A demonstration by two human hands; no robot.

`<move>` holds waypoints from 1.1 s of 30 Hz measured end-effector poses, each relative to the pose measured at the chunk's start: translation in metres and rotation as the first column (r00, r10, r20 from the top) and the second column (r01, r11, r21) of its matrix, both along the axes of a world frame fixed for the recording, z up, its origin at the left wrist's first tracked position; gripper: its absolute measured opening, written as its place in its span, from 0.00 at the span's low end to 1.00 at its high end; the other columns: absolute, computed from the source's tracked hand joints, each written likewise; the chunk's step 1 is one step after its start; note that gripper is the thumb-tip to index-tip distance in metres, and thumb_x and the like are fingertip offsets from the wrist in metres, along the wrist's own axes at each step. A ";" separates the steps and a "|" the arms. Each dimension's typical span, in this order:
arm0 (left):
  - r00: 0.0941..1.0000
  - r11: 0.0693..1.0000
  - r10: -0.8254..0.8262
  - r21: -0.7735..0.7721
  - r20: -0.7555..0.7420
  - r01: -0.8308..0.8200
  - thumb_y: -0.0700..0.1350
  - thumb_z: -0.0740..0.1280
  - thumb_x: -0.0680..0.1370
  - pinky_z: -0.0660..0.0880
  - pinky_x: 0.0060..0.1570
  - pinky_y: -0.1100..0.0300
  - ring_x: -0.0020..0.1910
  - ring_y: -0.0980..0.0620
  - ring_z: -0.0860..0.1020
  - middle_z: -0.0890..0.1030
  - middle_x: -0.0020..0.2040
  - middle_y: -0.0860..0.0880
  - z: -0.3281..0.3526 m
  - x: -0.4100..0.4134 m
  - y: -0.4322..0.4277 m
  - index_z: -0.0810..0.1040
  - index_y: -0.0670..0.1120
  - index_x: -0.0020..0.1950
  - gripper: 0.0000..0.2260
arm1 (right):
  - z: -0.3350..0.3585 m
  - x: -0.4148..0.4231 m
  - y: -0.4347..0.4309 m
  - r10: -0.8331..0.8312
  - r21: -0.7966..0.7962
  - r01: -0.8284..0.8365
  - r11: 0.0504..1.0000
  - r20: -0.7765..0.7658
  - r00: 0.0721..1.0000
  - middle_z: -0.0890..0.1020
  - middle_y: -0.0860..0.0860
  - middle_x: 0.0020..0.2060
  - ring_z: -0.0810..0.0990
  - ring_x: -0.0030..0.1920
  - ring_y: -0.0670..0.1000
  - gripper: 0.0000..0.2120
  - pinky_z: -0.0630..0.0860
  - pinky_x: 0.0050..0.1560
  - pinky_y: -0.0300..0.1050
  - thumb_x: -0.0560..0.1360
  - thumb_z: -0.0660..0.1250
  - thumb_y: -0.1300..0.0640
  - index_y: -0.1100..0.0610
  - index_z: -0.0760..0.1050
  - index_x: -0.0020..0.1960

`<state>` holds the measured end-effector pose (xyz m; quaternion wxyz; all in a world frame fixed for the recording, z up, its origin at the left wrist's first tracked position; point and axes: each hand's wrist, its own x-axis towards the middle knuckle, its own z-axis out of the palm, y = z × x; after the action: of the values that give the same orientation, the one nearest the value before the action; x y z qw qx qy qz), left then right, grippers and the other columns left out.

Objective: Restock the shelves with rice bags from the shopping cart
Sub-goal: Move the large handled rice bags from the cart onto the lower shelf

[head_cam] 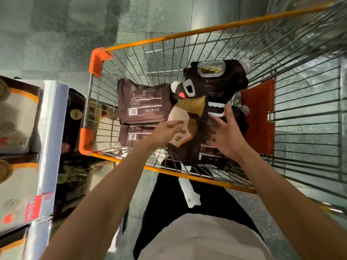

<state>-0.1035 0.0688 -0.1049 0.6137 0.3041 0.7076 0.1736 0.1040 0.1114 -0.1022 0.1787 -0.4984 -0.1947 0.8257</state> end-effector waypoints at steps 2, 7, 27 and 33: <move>0.999 0.999 0.042 0.004 -0.001 -0.041 0.44 0.66 0.80 0.75 0.52 0.58 0.55 0.50 0.80 0.84 0.55 0.46 -0.015 0.004 0.009 0.77 0.47 0.68 0.15 | 0.001 -0.002 -0.005 0.097 0.084 -0.106 0.991 0.103 0.990 0.82 0.49 0.58 0.80 0.59 0.51 0.33 0.76 0.59 0.51 0.67 0.63 0.30 0.47 0.75 0.65; 0.992 0.992 0.126 -0.009 0.016 -0.126 0.43 0.65 0.82 0.78 0.48 0.58 0.47 0.52 0.79 0.80 0.56 0.44 -0.039 0.003 0.017 0.74 0.42 0.70 0.17 | -0.034 0.002 -0.012 -0.014 0.182 -0.108 0.977 0.564 0.826 0.82 0.51 0.55 0.79 0.54 0.49 0.23 0.73 0.53 0.43 0.69 0.77 0.49 0.56 0.78 0.62; 0.888 0.905 0.320 -0.385 0.332 -0.182 0.63 0.78 0.64 0.76 0.61 0.41 0.59 0.40 0.81 0.82 0.60 0.41 -0.094 -0.003 0.024 0.73 0.41 0.69 0.41 | -0.109 0.062 0.015 0.050 -0.060 -0.019 0.998 0.587 0.808 0.76 0.47 0.63 0.75 0.59 0.49 0.40 0.71 0.57 0.45 0.65 0.76 0.38 0.53 0.70 0.71; 0.885 0.891 0.253 -0.450 0.392 -0.055 0.61 0.74 0.71 0.71 0.68 0.43 0.61 0.42 0.80 0.82 0.61 0.42 -0.100 -0.016 0.033 0.74 0.44 0.68 0.32 | -0.115 0.063 0.012 0.019 -0.045 0.012 0.999 0.634 0.773 0.76 0.51 0.65 0.76 0.63 0.55 0.43 0.75 0.64 0.54 0.63 0.75 0.34 0.53 0.69 0.72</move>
<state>-0.1191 0.1023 -0.2047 0.7926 0.0568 0.5934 0.1281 0.1671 0.1238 -0.2169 0.0895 -0.7510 -0.2252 0.6142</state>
